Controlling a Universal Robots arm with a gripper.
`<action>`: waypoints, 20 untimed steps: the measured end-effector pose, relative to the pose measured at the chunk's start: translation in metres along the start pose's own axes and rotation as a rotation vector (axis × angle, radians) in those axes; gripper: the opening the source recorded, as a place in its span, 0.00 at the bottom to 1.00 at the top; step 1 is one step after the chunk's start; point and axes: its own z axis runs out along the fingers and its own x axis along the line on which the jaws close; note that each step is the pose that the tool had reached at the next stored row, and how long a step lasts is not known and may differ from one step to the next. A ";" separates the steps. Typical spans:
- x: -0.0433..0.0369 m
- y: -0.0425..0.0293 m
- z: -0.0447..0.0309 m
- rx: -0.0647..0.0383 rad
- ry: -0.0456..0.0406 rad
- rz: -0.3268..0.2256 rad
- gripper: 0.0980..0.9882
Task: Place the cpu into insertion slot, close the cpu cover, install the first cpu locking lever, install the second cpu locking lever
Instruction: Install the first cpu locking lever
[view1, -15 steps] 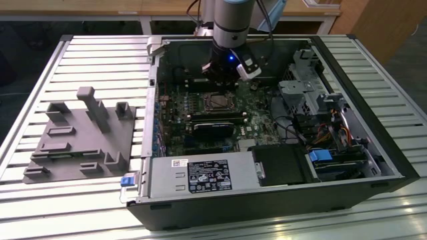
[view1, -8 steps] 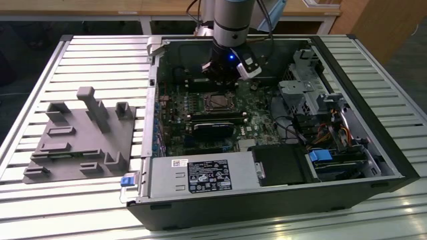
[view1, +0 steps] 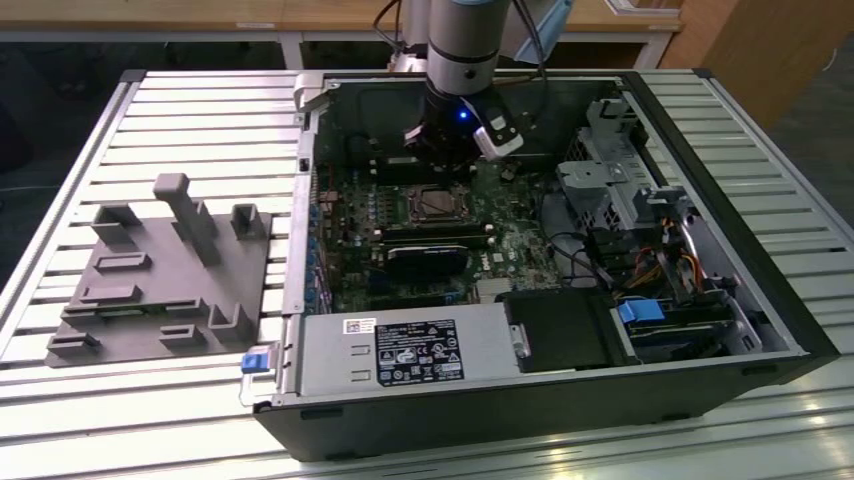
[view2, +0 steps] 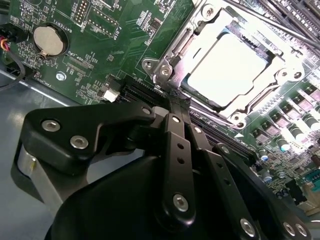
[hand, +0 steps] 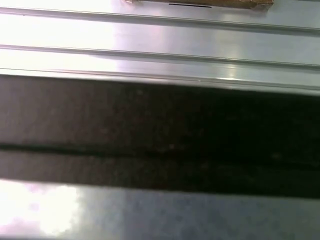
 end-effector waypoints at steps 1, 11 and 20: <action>0.0000 0.0000 0.0000 0.001 0.0001 0.000 0.01; -0.0001 0.0006 -0.0004 0.019 0.0008 0.000 0.01; -0.0004 0.0026 0.0020 0.048 0.0021 0.000 0.01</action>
